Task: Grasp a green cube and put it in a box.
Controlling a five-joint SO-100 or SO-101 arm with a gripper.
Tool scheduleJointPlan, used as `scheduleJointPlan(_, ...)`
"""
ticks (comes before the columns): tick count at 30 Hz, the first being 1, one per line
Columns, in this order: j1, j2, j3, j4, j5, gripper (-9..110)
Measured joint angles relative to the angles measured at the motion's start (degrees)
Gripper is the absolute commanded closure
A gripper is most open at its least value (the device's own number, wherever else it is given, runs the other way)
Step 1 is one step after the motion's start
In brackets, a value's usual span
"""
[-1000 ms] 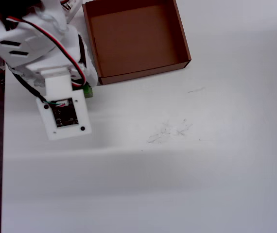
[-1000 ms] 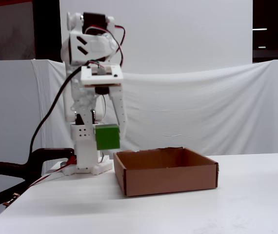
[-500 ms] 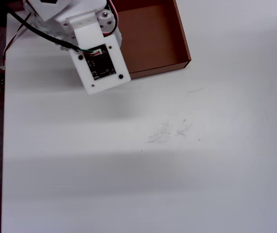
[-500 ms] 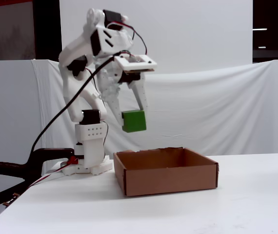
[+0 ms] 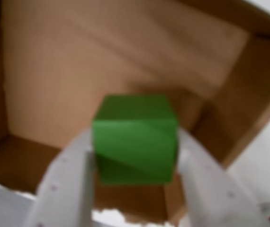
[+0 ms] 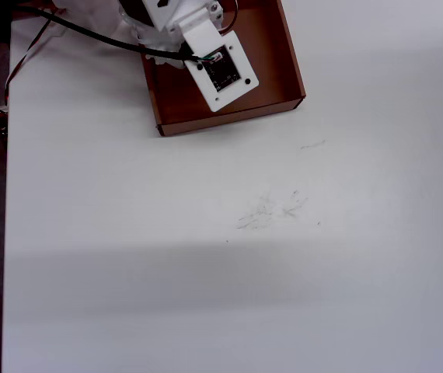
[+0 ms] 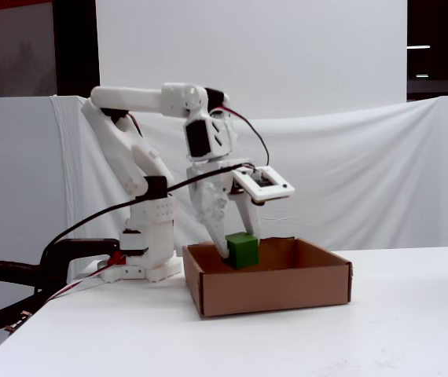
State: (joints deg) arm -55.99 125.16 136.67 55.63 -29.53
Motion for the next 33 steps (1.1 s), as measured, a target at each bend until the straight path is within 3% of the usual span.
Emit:
scheduleJointPlan(13,-0.62,-4.66,10.55,-14.24,0.0,81)
scheduleJointPlan(22,1.05,-4.66,-2.02,-0.79,0.0,71)
scheduleJointPlan(28,5.54,-4.66,-17.14,9.14,0.0,72)
scheduleJointPlan(33,10.72,-3.16,-22.41,9.67,-1.49,74)
